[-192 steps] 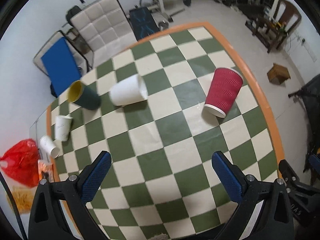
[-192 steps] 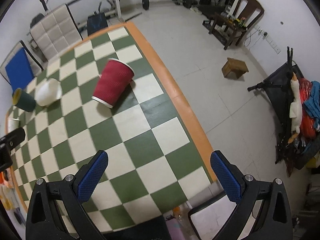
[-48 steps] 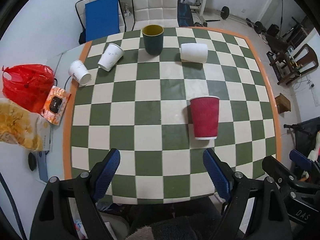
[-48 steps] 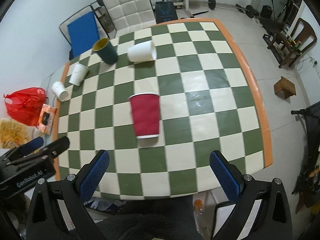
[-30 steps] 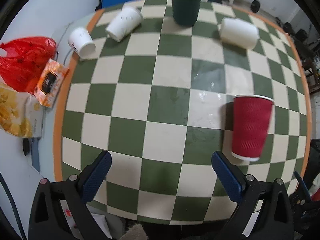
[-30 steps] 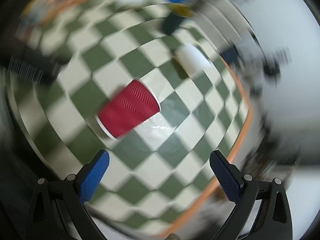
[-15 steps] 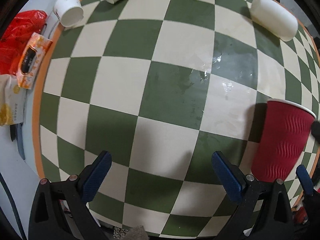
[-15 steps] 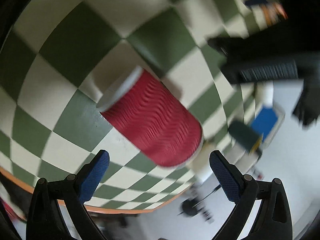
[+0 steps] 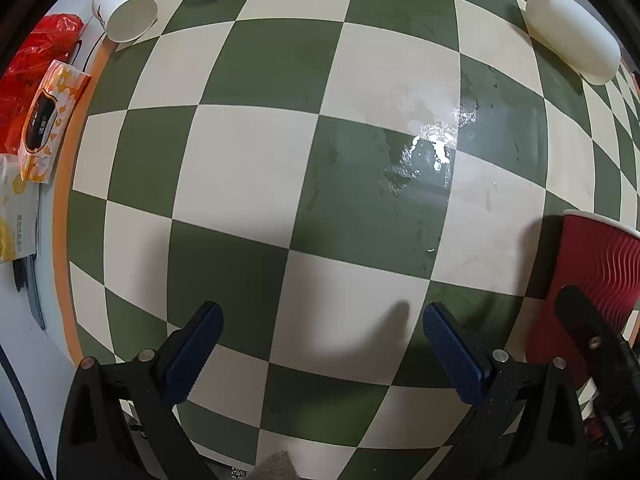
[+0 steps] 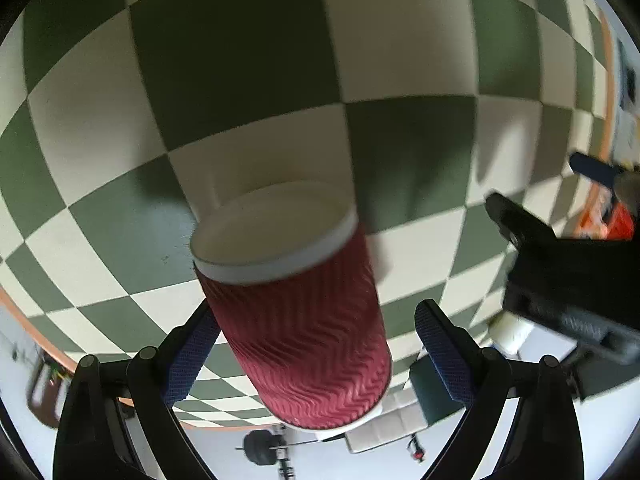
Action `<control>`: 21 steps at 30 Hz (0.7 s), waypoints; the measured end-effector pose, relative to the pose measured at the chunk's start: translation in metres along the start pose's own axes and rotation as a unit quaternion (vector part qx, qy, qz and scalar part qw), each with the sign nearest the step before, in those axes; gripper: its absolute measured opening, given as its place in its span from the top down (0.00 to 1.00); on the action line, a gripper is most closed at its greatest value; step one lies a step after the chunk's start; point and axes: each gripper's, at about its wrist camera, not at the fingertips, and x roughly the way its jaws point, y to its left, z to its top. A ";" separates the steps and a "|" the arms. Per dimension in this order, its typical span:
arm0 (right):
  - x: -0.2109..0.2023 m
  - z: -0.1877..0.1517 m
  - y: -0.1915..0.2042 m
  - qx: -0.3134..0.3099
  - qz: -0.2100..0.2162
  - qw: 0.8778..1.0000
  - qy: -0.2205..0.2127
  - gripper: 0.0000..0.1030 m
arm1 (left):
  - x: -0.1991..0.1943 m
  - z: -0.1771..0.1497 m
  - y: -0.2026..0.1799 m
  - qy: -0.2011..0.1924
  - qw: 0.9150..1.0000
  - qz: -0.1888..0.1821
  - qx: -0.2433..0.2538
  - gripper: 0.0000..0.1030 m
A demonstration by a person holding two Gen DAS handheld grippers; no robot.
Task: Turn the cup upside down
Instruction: 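Move the right gripper to the upright red cup and grasp its body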
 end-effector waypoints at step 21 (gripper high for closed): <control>0.031 0.001 -0.013 -0.034 0.028 0.999 0.012 0.26 | -0.001 0.014 0.031 -0.004 1.000 0.001 -0.006 0.01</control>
